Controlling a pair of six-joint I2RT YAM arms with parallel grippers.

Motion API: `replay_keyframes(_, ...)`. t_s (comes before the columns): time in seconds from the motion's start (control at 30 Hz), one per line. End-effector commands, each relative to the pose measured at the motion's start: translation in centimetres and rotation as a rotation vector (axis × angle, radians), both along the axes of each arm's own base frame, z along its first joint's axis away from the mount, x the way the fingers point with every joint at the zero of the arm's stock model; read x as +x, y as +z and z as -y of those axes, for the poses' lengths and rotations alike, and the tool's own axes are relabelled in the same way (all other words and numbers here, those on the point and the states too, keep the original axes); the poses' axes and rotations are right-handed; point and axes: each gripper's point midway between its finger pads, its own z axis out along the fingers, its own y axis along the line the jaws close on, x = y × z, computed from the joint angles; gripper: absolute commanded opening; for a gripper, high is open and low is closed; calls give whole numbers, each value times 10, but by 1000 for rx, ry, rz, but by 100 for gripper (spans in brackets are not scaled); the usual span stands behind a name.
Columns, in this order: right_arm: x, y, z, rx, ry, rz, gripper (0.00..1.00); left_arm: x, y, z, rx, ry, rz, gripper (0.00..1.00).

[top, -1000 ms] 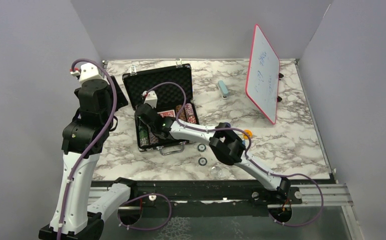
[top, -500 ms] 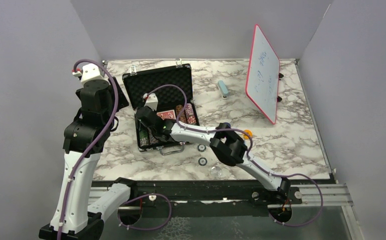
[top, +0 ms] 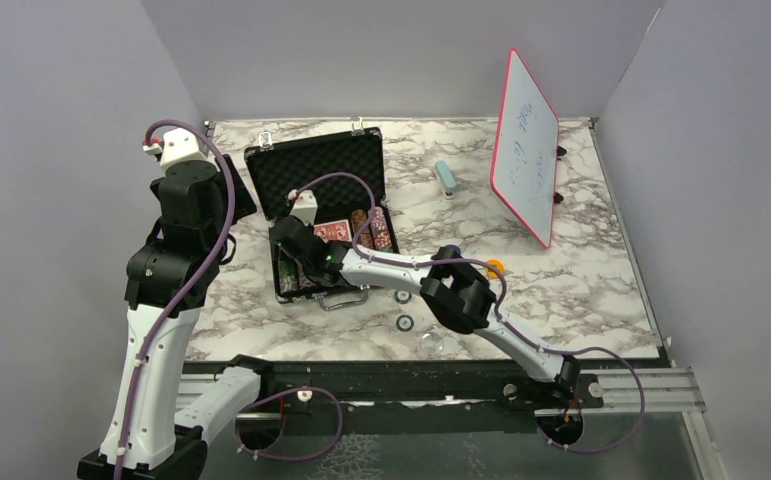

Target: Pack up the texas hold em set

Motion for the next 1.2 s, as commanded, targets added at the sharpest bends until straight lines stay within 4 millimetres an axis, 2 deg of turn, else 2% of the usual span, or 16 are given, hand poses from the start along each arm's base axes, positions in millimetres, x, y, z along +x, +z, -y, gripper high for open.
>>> replay_keyframes(0.0,-13,3,14,-58,-37,-19,37,-2,2,0,10,-6,11,71)
replay_keyframes(0.13,-9,9,17,-71,-58,-8,53,-2,2,0,10,-6,11,71)
replay_keyframes(0.33,-8,28,18,-55,-56,16,62,-1,5,3,4,-23,17,71)
replay_keyframes(0.53,-9,48,19,-28,-59,24,64,0,6,5,3,-35,15,72)
replay_keyframes(0.77,-21,101,28,46,0,50,64,2,12,13,-19,-78,31,75)
replay_keyframes(0.87,-33,121,49,48,41,53,65,2,13,23,-30,-140,35,78)
replay_keyframes(0.93,-41,127,74,24,53,46,66,3,14,40,-40,-248,43,79)
replay_keyframes(1.03,-51,123,125,-41,41,-13,66,-1,16,80,-83,-481,65,80)
replay_keyframes(1.13,-64,113,178,-122,25,-84,66,-13,17,123,-157,-731,85,80)
replay_keyframes(1.17,-69,110,197,-160,17,-93,66,-16,9,133,-182,-785,73,80)
